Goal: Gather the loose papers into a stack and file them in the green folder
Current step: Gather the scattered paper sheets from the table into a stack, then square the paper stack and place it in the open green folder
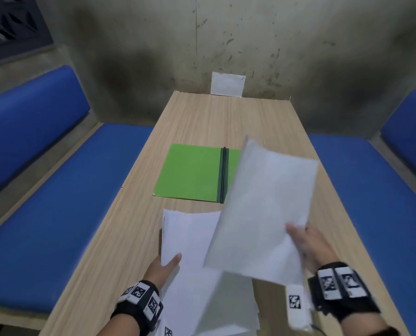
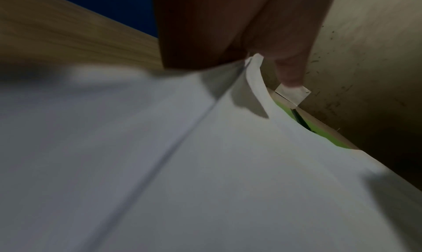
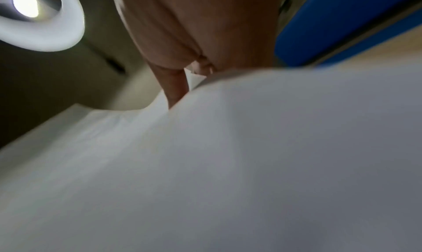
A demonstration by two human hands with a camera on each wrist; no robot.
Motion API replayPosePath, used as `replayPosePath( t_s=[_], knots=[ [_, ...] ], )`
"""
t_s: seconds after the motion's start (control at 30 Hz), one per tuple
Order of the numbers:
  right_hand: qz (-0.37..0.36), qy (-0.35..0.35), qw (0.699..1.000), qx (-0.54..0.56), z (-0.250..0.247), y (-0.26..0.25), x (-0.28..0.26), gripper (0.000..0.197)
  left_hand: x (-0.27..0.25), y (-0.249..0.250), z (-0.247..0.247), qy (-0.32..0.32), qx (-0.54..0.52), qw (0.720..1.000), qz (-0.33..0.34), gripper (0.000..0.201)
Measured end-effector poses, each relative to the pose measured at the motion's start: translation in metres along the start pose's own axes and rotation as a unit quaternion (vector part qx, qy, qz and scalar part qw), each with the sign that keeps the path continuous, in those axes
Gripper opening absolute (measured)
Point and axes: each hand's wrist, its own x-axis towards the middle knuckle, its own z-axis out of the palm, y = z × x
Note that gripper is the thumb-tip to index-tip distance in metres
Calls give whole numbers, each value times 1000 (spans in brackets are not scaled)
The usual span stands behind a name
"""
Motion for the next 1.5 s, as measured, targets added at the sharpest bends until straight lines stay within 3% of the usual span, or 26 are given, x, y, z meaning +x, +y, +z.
replayPosePath(
  t_s=[0.17,0.3,0.4,0.5,0.63,0.7,0.77,0.8,0.87,0.93,1.1,1.2,1.37,1.43,1.5],
  knots=[
    [102,-35,989,-98,42,86,13,28,-2,11,-1,-85,-106,988,-80,94],
    [78,-22,972,-219,60,106,8,16,3,1,0,-110,-34,993,-32,100],
    [42,1,975,-220,64,107,4,30,4,-6,5,-98,70,992,30,78],
    [83,5,989,-122,57,104,3,55,-1,-8,6,-105,78,990,51,59],
    [142,-114,983,32,45,87,-4,90,-13,7,2,-113,11,991,73,44],
    [101,-138,984,47,41,66,-12,81,-20,22,-3,-100,-15,992,77,40],
    [19,-144,988,54,36,45,-14,82,-30,41,-10,-91,-64,988,103,62],
    [-24,-151,987,50,34,32,-18,83,-37,52,-13,-84,-86,983,140,61],
    [-84,-181,979,51,33,10,-26,58,-55,77,-17,-91,-96,969,209,52],
    [-103,-192,975,52,35,-3,-33,34,-66,91,-18,-114,-84,959,244,57],
    [-132,-172,976,4,38,2,-38,61,-69,91,-13,-109,-99,950,277,64],
    [-150,-156,975,44,39,3,-44,51,-70,90,-10,-86,-109,942,306,64],
    [-201,-114,963,137,49,-16,-58,81,-88,103,-6,-37,-145,909,390,79],
    [-222,-93,958,154,52,-23,-60,87,-94,109,-4,3,-182,893,411,74],
    [-226,-59,959,162,56,-29,-61,83,-97,115,2,50,-205,885,415,52]
  ],
)
